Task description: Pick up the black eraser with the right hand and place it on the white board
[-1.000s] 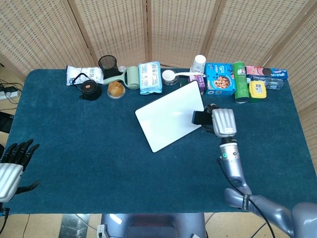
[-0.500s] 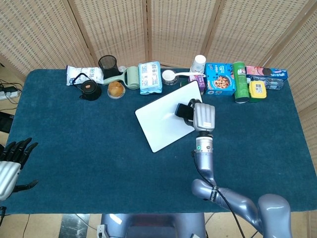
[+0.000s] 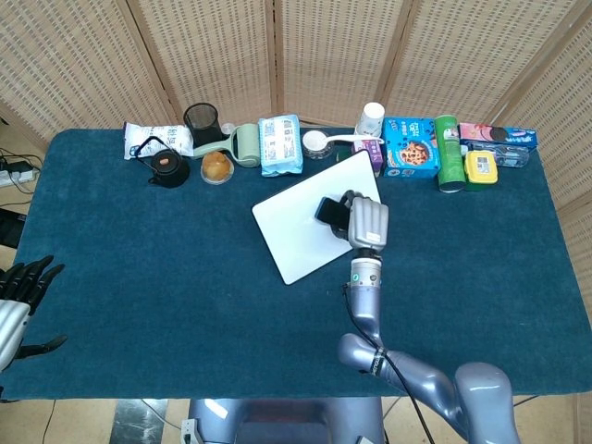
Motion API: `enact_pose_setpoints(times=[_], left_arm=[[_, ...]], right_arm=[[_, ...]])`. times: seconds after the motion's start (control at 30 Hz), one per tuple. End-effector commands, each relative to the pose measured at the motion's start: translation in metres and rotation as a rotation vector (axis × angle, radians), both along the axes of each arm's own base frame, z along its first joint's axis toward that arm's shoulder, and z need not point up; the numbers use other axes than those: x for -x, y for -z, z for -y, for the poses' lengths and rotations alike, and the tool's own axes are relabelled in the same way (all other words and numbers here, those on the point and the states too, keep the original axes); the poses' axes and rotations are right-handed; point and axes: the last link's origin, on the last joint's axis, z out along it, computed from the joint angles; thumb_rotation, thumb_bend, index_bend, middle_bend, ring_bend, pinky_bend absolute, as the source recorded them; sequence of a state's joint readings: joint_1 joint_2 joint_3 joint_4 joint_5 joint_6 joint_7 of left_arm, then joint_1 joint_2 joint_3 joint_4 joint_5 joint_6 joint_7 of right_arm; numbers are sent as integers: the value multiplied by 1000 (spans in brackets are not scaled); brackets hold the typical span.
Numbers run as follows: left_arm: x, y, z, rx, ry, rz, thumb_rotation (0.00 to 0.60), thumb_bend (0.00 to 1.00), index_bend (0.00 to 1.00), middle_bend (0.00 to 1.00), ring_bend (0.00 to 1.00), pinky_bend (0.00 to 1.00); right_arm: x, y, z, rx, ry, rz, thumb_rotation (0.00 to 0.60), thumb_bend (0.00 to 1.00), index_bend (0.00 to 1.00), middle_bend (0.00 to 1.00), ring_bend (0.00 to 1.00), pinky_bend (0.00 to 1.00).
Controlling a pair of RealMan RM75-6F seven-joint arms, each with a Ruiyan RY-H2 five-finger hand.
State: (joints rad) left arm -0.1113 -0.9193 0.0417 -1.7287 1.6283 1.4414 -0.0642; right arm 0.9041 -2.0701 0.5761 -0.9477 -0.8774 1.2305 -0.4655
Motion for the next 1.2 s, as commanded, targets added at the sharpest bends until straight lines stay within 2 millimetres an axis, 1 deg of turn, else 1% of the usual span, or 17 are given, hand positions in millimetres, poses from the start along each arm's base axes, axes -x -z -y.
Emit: enact_pose_setpoints(times=[0.03,0.17,0.3,0.43,0.6,0.77,0.87,0.93,0.97,1.03,1.1,1.17,1.2], left_arm=[[0,0,1,1,2,1,600,154,0,0,0,4],[0,0,1,4,5,1,600,155,0,0,0,4],[0,-1,2,1,5,4,600,155,0,0,0,5],[0,-1,2,1,7,3,600,154,0,0,0,4],[0,-1,2,3,7,3,600,154,0,0,0,4],[0,0,3,3,7,2,600,154,0,0,0,5],[0,0,3,0,9,1,600,154,0,0,0,5],[-1,1,3,-3,10,-1,600,155,0,0,0,5],[-1,1,3,-6,10,-2,600,155,0,0,0,5],[-1,2,3,-12,9,-7,600,155,0,0,0,4],[-1,3,3,-14,8,-10,600,155,0,0,0,4],[-1,4,3,-17,4,-16,600,154,0,0,0,5],[-1,5,3,-19,0,-21,600,155,0,0,0,5]], right_arm=[[-2,-1,-1,2,-7,19,600,0,146,275,268,433],[-6,-2,-3,17,-26,42,600,0,137,241,234,394],[-9,-5,-4,32,-37,52,600,0,137,234,228,396],[-7,-13,-5,48,-39,56,600,0,137,232,226,395],[-2,-31,-10,61,-53,77,600,0,137,222,218,389],[10,-59,-17,42,-91,109,600,0,137,215,213,384],[25,-80,-24,0,-114,136,600,0,137,213,210,383],[40,-97,-30,-47,-134,137,600,0,137,197,179,385],[56,-110,-34,-62,-140,100,600,0,140,187,160,384],[79,-131,-43,-97,-178,44,600,0,151,159,102,366],[90,-140,-47,-113,-195,18,600,0,158,143,71,335],[108,-152,-54,-131,-215,-27,600,0,160,129,56,319],[124,-161,-61,-135,-215,-81,600,0,160,125,53,318]])
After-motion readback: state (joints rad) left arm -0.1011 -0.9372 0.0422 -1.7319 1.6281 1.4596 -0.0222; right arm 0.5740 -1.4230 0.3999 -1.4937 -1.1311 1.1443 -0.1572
